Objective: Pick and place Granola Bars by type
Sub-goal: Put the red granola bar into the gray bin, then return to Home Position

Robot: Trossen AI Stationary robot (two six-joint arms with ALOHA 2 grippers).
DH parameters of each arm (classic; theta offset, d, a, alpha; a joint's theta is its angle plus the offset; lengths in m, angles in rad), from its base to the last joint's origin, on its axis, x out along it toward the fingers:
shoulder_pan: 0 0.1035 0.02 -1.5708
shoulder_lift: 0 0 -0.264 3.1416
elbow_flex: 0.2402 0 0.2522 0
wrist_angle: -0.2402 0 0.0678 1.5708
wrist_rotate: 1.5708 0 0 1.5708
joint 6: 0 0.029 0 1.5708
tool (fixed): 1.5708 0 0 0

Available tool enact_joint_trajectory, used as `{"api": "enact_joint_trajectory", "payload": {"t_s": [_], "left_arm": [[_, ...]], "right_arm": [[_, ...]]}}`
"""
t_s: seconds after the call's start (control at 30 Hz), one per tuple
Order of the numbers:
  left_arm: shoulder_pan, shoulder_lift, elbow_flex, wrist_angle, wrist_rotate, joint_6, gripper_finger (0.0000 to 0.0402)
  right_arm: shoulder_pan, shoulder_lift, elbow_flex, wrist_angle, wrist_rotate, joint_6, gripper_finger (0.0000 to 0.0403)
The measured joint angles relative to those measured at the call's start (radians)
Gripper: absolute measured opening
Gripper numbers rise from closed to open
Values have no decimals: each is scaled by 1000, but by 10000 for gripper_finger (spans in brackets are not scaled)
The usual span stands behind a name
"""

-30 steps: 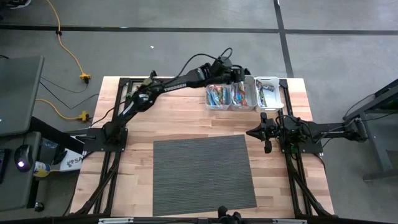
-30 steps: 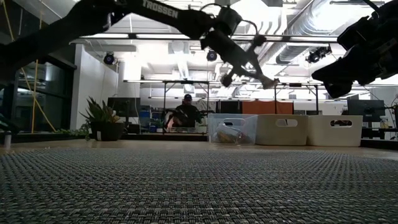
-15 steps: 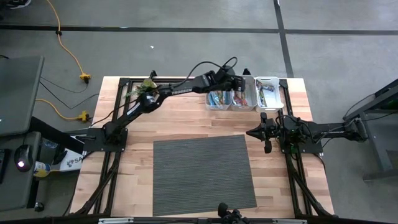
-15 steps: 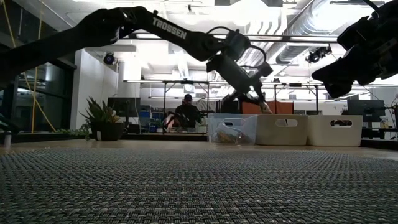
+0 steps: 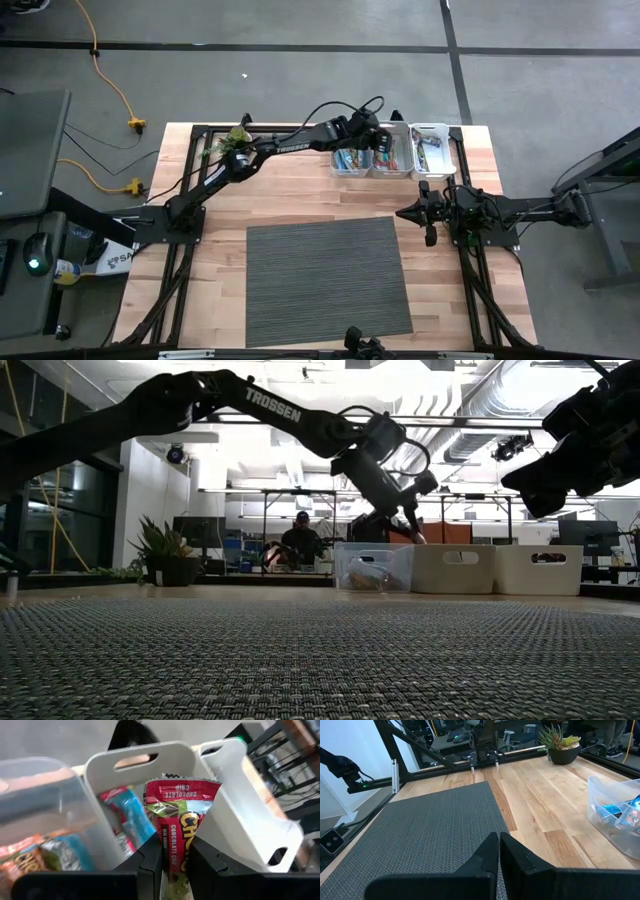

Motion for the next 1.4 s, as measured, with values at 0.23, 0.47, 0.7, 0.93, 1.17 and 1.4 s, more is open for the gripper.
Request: {"api": "enact_joint_trajectory", "payload": {"t_s": [0.23,0.47,0.7,0.93,1.17,1.4], "left_arm": [[0,1,0,-12,6,6,66],[0,1,0,-17,43,6,67],[-1,1,0,-27,58,6,91],[-7,1,1,-15,55,36,155],[-6,1,1,32,109,68,202],[-6,-18,43,185,264,154,207]], "right_arm": [[0,0,0,0,0,0,0],[0,0,0,0,0,0,0],[0,0,0,0,0,0,0],[0,0,0,0,0,0,0],[0,0,0,0,0,0,0],[0,0,0,0,0,0,0]]}}
